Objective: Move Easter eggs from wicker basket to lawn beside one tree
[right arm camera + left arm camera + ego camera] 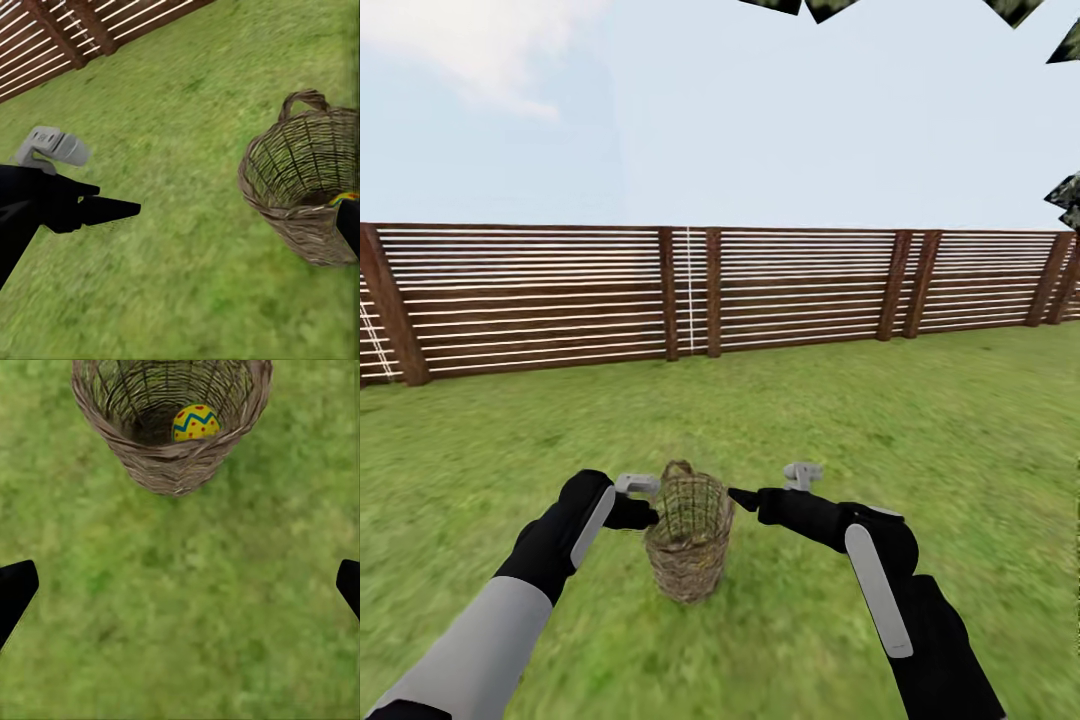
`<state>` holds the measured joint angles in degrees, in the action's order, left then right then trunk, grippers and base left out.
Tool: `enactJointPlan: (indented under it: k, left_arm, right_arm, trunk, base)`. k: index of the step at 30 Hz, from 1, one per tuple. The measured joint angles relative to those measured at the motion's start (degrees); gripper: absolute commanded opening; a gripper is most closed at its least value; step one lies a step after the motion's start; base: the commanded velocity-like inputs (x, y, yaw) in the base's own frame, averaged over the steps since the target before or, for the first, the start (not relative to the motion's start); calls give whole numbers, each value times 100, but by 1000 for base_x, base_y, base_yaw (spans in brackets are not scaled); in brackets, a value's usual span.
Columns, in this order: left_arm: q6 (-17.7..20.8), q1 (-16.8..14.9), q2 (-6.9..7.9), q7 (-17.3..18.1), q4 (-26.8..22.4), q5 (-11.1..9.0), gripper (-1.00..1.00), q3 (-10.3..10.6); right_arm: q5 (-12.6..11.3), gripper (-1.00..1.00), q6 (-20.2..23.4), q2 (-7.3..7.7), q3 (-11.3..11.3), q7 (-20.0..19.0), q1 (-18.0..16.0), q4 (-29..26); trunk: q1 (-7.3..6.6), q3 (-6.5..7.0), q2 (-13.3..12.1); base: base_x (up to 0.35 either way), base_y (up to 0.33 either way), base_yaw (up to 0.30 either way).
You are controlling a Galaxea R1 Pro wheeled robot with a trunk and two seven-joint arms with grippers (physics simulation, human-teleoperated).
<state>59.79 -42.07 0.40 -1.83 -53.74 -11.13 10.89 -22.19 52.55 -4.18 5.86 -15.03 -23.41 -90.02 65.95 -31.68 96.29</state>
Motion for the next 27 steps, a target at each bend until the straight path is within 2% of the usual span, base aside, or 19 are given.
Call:
enactJointPlan:
  k: [21,27]
  left_arm:
    - [0,0,0,3,9,1,100,9]
    - [2,1,0,2,8,6,100,9]
  right_arm:
    - [-3,100,-4,0,0,0,0,4]
    - [-2,100,-3,0,1,-1,0,6]
  trunk:
    - [0,136,0]
    - [1,156,0]
  base:
    - [306,114,-202]
    - [255,199,-87]
